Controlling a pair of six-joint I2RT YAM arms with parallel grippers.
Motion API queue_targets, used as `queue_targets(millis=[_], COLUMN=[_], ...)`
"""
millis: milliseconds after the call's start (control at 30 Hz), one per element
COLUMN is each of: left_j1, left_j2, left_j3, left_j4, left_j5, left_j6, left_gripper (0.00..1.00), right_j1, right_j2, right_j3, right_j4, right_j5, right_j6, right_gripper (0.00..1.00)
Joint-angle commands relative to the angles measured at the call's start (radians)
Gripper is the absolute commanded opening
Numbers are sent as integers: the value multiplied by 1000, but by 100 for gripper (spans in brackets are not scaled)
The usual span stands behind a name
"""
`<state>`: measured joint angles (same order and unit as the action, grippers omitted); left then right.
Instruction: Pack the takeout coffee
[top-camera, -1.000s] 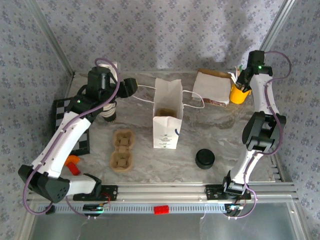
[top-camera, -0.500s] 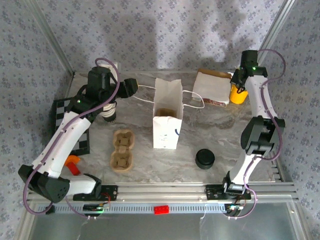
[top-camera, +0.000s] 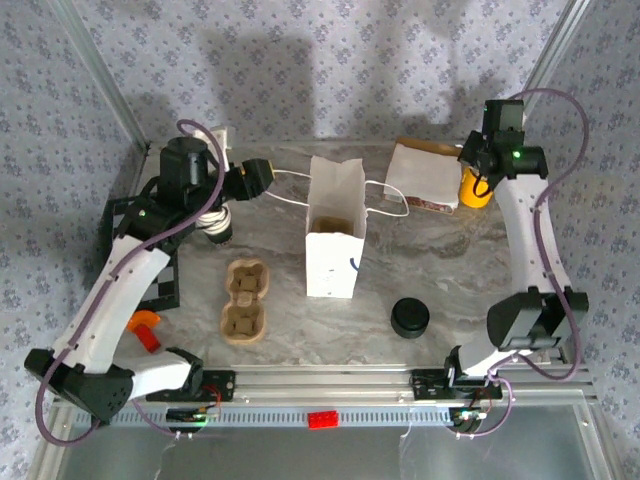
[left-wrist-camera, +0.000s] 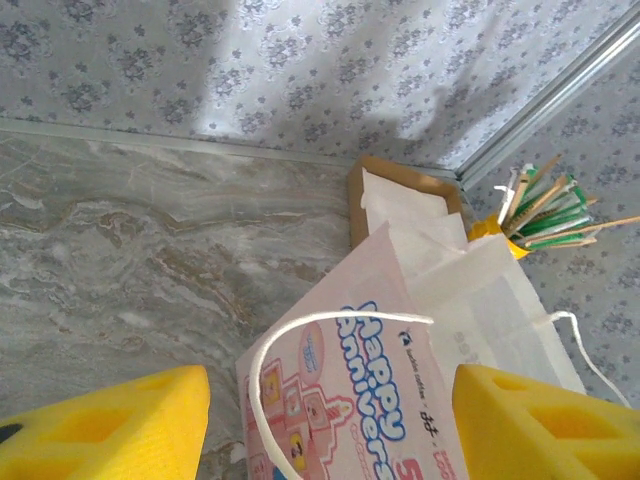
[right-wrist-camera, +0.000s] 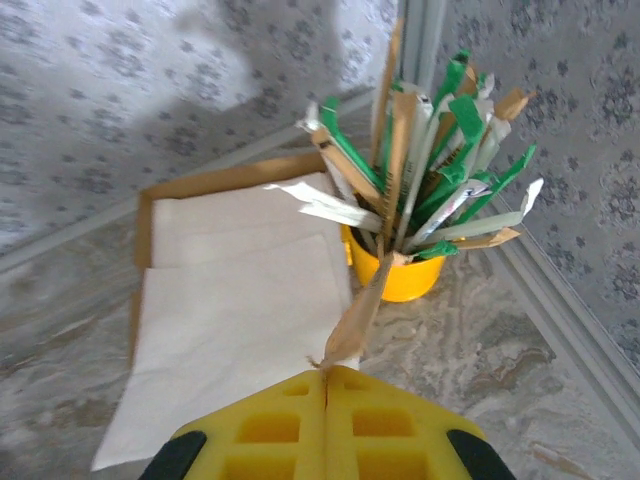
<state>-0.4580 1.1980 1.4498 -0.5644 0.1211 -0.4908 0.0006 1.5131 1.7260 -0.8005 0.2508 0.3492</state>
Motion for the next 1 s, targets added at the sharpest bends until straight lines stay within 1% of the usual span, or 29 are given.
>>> queue_targets(millis=[0, 100, 233, 300, 433, 533, 700, 833, 967], left_j1=[5, 5, 6, 5, 6, 5, 5, 6, 6], left_j2=[-38, -59, -77, -80, -94, -106, -107, -109, -104], left_j3=[3, -1, -13, -14, -36, -60, -69, -69, -63], left_j4=[-22, -45, -59, -68, -63, -47, -42, -37, -37], left_j5=[42, 40, 49, 50, 49, 41, 24, -5, -21], left_j6=[-1, 13, 13, 7, -5, -21, -43, -51, -60], left_gripper=[65, 65, 65, 65, 65, 65, 64, 64, 64], right_j1=[28, 71, 115, 130, 210, 268, 338, 404, 475], right_j2=[-95, -156, -209, -225, -245, -236, -196, -134, -72], right_j3=[-12, -10, 6, 30, 86, 141, 230, 339, 452], right_j4=[-40, -65, -103, -125, -140, -148, -116, -81, -80], right_j5=[-3, -16, -70, -135, -205, -232, -263, -310, -304], right_j6=[17, 10, 12, 12, -18, -33, -63, -101, -153], right_gripper=[0, 0, 0, 0, 0, 0, 0, 0, 0])
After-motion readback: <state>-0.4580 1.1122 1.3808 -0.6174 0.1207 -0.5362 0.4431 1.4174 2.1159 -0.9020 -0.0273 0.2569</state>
